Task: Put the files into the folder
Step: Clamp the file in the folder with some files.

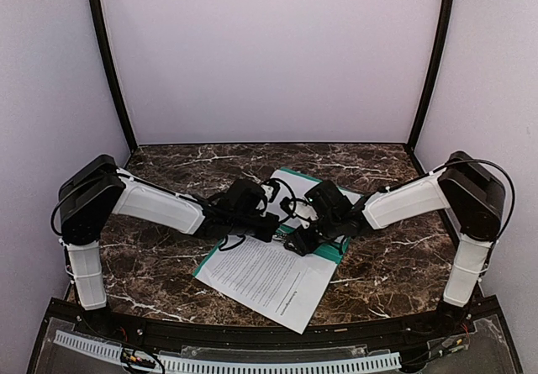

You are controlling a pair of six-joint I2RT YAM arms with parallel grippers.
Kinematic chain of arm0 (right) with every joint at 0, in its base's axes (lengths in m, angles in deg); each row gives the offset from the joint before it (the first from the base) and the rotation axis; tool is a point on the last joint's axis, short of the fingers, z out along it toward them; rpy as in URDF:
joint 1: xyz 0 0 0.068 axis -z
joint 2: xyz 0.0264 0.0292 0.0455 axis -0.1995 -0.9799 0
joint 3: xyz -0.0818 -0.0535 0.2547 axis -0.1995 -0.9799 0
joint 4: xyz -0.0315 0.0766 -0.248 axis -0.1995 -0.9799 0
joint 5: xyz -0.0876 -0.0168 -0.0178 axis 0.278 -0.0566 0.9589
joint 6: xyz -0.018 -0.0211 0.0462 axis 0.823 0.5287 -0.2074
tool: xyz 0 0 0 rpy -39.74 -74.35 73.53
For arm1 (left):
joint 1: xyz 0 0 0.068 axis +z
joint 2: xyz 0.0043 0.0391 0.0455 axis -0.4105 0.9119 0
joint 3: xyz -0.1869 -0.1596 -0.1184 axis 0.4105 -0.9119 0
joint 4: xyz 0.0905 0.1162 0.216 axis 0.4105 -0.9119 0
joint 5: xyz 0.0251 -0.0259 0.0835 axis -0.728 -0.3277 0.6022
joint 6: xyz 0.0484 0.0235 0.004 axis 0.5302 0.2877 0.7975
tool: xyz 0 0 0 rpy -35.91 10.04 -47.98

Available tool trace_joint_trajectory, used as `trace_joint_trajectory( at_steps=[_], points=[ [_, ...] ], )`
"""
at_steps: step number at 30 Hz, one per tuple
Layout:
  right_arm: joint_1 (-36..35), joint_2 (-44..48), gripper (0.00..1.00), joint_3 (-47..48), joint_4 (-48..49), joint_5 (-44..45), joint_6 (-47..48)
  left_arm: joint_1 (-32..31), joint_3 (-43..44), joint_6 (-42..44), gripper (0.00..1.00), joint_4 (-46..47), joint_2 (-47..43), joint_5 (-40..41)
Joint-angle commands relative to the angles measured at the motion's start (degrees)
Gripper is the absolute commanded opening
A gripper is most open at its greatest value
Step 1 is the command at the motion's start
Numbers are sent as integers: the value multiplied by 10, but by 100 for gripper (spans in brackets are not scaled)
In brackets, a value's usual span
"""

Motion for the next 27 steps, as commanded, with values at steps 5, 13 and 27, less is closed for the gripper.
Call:
trace_joint_trajectory(
  at_steps=[5,13,27],
  points=[
    [-10,-21,43,-23,5,51,27,2,-40,-19,1,-60,-7,-26],
    [-25,-26,43,-41,8,74,40,8,-39,-24,1,-63,-8,-46],
    [-29,-40,36,-62,-2,127,24,31,-68,-55,1,-68,-6,-112]
  ],
)
